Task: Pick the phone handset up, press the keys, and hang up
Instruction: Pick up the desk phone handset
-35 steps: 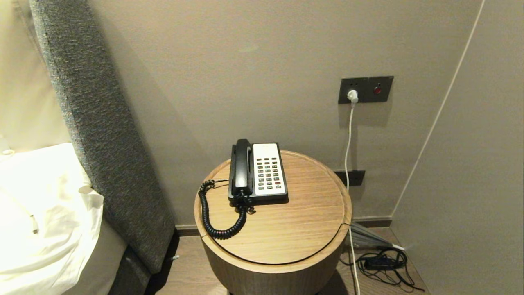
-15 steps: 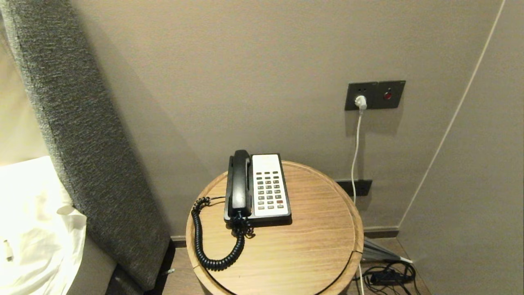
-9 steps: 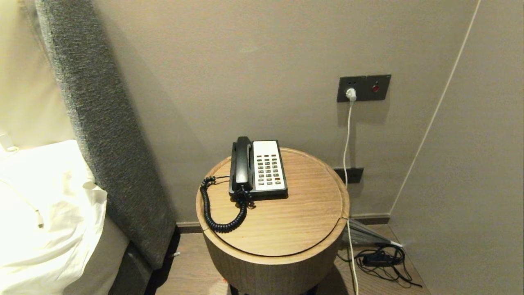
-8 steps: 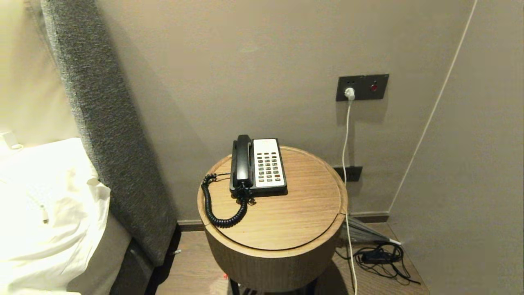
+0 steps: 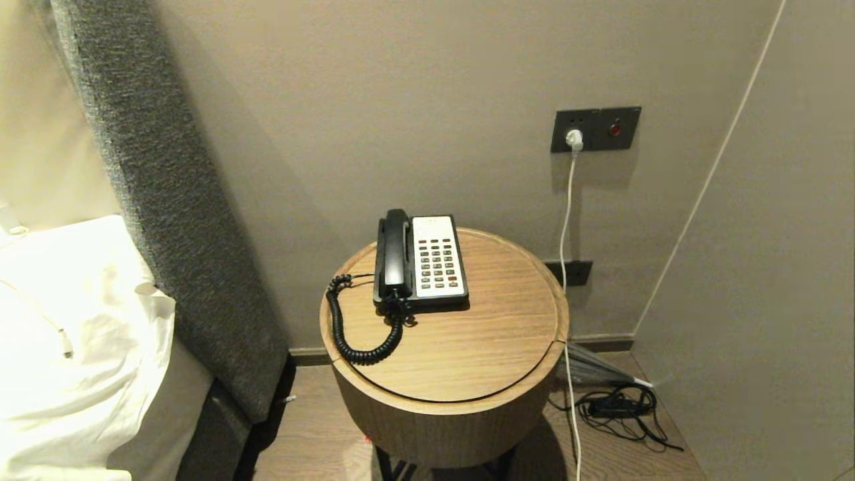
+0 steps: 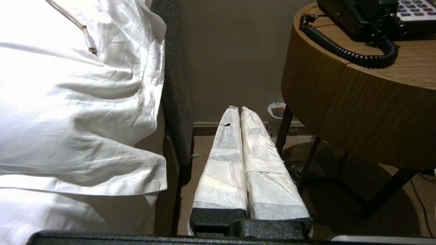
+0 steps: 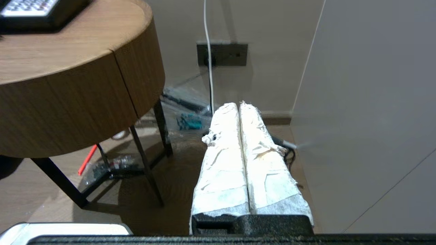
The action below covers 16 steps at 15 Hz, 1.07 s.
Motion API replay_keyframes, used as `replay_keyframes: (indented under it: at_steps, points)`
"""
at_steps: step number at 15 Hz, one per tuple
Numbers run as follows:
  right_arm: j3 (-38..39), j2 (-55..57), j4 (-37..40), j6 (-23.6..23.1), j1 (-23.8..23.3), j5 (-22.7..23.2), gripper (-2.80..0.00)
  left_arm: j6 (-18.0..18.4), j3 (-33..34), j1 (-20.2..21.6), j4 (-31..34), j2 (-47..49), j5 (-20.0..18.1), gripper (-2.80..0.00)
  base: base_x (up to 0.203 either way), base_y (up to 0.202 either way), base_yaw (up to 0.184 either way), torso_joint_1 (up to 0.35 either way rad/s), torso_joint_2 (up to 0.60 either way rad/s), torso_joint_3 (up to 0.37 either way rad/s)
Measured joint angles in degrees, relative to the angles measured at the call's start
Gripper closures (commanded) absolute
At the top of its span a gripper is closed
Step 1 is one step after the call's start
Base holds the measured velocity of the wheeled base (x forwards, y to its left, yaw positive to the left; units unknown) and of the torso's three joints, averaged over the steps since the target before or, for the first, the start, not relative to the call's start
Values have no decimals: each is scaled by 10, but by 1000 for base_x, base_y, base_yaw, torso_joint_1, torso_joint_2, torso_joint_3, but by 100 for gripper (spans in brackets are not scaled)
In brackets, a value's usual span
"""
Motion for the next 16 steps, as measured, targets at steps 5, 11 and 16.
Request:
replay_keyframes:
  at_steps: [5,11,16]
  points:
    - [0,0,0,0,0,0,0,0,0,0,0,0,0,0,0,0,0,1,2,-198]
    - [0,0,0,0,0,0,0,0,0,0,0,0,0,0,0,0,0,2,5,-195]
    - [0,0,0,0,0,0,0,-3,0,0,0,0,0,0,0,0,0,3,2,-201]
